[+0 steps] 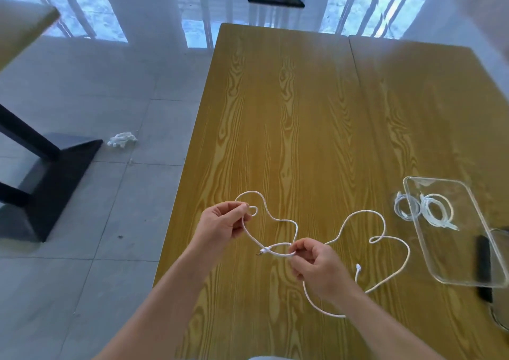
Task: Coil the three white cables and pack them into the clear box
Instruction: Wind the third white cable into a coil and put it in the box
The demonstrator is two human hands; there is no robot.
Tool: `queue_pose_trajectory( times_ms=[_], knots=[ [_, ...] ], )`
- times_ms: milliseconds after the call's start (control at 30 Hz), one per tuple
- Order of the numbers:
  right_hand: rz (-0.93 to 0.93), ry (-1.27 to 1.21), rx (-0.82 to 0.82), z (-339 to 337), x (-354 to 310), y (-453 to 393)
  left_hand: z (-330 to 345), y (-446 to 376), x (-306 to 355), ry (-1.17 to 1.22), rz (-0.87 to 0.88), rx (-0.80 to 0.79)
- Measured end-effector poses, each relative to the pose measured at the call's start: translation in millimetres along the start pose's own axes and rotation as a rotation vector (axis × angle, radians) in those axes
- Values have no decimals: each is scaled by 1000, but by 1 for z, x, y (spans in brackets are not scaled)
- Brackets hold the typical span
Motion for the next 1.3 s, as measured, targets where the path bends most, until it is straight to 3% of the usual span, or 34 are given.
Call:
queue_pose_trajectory(
  times_ms=[100,200,400,667,767,1000,1067,1133,1300],
  knots=[
    [-122,161,-42,-11,-19,4,6,-6,17,17,-15,-35],
    [-201,190,19,-22,-45,11,8,-12,31,-1,-25,-103],
    [-220,-231,13,-31,-101,30,20,-20,47,-46,22,-212],
    [-204,-554,-66,-21,-153,29,52,-6,39,-354,306,-205],
    [-275,-417,-53,-22,-169,23,56,1,35,-470,344,-264],
    [-354,265,206,-50,-191,9,48,15,33,-661,340,-392],
    [-336,359,263,-60,-192,5,45,20,36,-699,366,-429],
    [-280,253,237,-66,-191,3,42,25,40,-691,383,-454],
    [-91,-365,-78,-61,-187,10,33,30,46,-658,460,-432]
  ],
)
Point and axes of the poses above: each hand's wrist, its own y-axis away from the middle knuckle, its own z-axis out of the palm, x = y × z, the point moved 1 cm from there along -y, towards the middle knuckle, and after that the axes turned 7 degrees about x, right-handed, at the moved point
